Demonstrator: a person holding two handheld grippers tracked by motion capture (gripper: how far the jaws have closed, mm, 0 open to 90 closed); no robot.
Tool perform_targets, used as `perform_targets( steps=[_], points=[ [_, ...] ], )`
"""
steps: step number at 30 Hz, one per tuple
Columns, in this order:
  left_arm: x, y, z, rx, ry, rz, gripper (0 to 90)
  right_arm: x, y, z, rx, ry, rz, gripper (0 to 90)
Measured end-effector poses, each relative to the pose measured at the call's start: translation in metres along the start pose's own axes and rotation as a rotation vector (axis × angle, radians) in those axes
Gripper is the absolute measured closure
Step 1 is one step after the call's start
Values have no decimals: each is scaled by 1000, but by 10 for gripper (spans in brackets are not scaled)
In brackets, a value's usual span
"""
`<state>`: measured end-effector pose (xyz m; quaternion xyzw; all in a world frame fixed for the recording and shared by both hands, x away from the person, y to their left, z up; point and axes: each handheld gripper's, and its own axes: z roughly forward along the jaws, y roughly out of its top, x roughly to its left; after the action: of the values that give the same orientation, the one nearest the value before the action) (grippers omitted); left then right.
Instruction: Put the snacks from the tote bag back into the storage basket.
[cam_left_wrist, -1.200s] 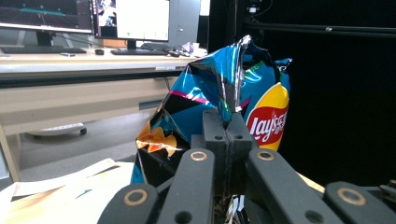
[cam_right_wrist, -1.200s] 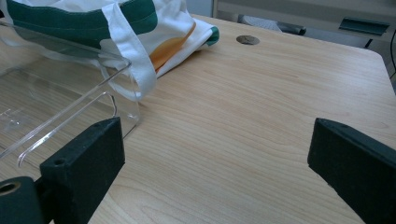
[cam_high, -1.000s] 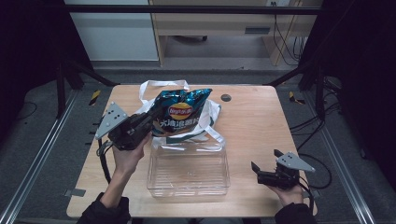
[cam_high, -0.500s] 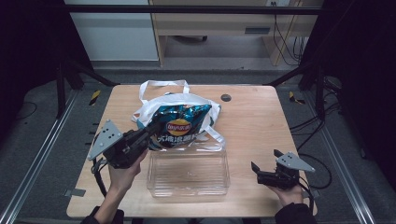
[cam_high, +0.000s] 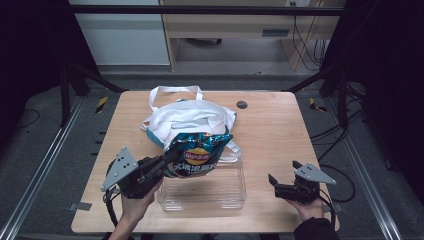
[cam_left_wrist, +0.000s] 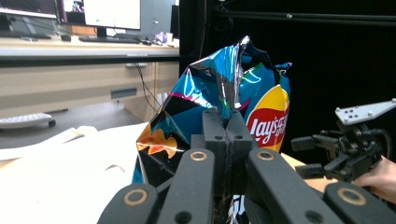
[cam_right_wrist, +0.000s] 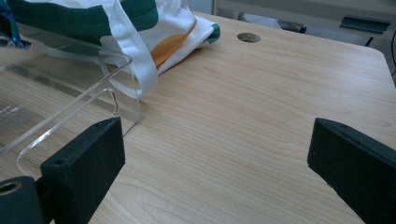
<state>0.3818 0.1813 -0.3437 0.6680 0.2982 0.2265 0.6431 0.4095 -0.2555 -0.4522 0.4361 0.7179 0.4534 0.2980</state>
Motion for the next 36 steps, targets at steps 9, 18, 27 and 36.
perform_targets(
  steps=[9,18,27,36],
  points=[
    [-5,-20,4,39,-18,-29,900,0,-1,0,5,1,-4,44],
    [-6,-40,15,90,-44,-62,900,0,-2,0,9,-2,-4,45],
    [-5,-51,22,128,-58,-95,898,0,-2,0,10,-1,-10,45],
    [1,-56,21,138,-15,-99,896,0,-2,0,12,-1,-12,45]
  ],
)
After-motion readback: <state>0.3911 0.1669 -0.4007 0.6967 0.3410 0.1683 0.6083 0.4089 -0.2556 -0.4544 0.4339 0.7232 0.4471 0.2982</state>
